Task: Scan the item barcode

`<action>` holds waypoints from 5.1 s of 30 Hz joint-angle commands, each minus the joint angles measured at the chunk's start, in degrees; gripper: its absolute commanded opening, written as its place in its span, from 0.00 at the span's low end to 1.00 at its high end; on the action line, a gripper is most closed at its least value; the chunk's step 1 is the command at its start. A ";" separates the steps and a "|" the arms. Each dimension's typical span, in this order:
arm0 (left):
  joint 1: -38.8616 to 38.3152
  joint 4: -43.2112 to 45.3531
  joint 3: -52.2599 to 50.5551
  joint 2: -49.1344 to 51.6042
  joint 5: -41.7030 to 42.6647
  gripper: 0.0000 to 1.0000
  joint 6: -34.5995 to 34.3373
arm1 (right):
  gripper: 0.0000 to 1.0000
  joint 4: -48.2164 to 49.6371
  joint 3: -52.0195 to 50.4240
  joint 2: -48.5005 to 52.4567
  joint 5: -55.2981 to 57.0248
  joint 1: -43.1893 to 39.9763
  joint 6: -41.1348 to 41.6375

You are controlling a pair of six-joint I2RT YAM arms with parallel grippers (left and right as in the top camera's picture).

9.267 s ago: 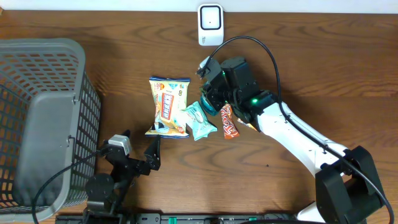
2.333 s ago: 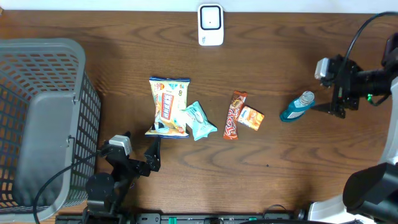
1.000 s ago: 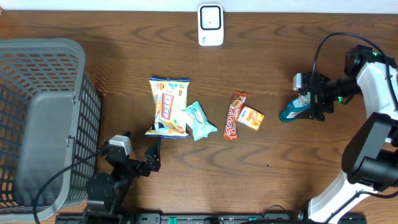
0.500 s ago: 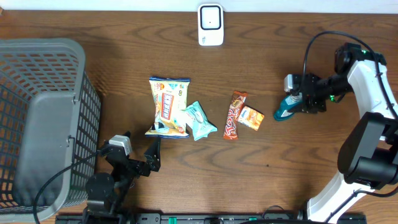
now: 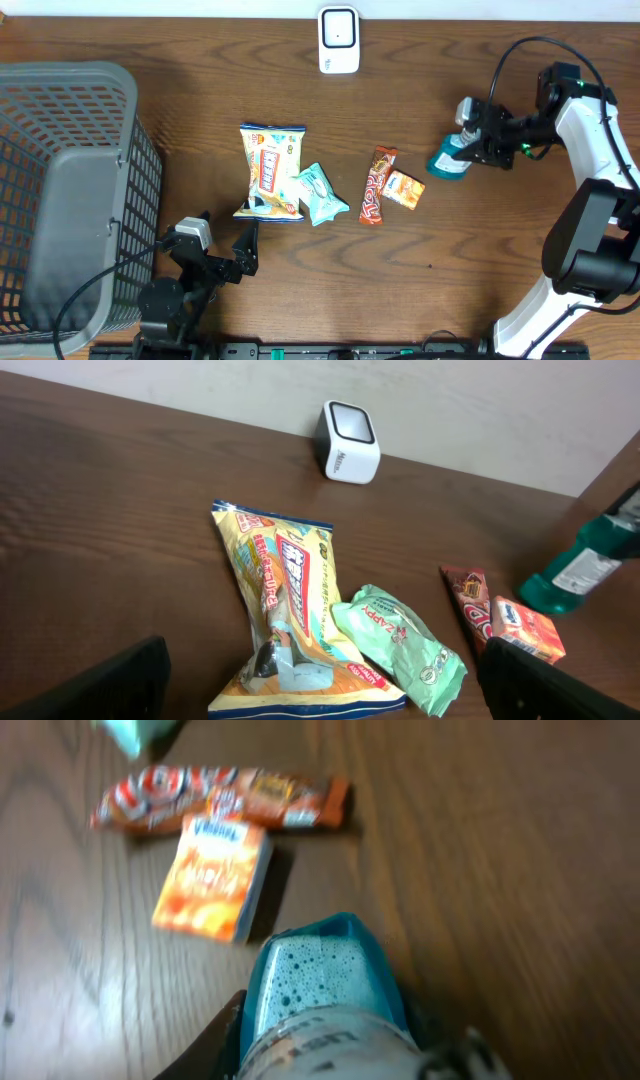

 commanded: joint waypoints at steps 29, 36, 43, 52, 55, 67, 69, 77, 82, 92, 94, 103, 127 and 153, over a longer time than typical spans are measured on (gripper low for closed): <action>0.20 -1.49 -0.85 -0.04 0.92 0.98 1.16 | 0.19 4.35 5.60 -0.76 -42.95 9.88 29.51; 0.20 -1.49 -0.85 -0.04 0.92 0.98 1.16 | 0.13 10.56 5.60 -0.74 -20.96 16.13 30.16; 0.20 -1.49 -0.85 -0.04 0.92 0.98 1.16 | 0.06 16.90 5.60 -0.74 -4.20 25.07 36.87; 0.20 -1.49 -0.85 -0.04 0.92 0.98 1.16 | 0.07 17.55 5.53 -0.72 5.99 31.91 37.24; 0.20 -1.49 -0.85 -0.04 0.92 0.98 1.16 | 0.11 17.79 5.53 -0.72 5.95 32.28 37.35; 0.20 -1.49 -0.85 -0.04 0.92 0.98 1.16 | 0.62 22.05 5.53 -0.39 5.49 33.27 40.87; 0.20 -1.49 -0.85 -0.04 0.92 0.98 1.16 | 0.67 24.17 5.53 0.24 5.70 34.01 40.87; 0.20 -1.49 -0.85 -0.04 0.92 0.98 1.16 | 0.98 34.86 5.53 5.97 6.95 40.28 43.39; 0.20 -1.49 -0.85 -0.04 0.92 0.98 1.16 | 0.95 44.59 5.55 9.60 18.14 44.87 46.51; 0.20 -1.49 -0.85 -0.04 0.92 0.98 1.16 | 0.47 68.59 5.66 18.01 28.44 47.82 63.49; 0.20 -1.49 -0.85 -0.04 0.92 0.98 1.16 | 0.38 70.05 6.21 20.06 28.46 47.80 65.46; 0.20 -1.49 -0.85 -0.04 0.92 0.98 1.16 | 0.25 61.79 8.22 22.58 35.43 47.36 66.18; 0.20 -1.49 -0.85 -0.04 0.92 0.98 1.16 | 0.62 27.12 9.42 2.05 22.45 42.64 67.73; 0.20 -1.49 -0.85 -0.04 0.92 0.98 1.16 | 0.60 42.29 9.55 15.63 17.75 53.27 60.50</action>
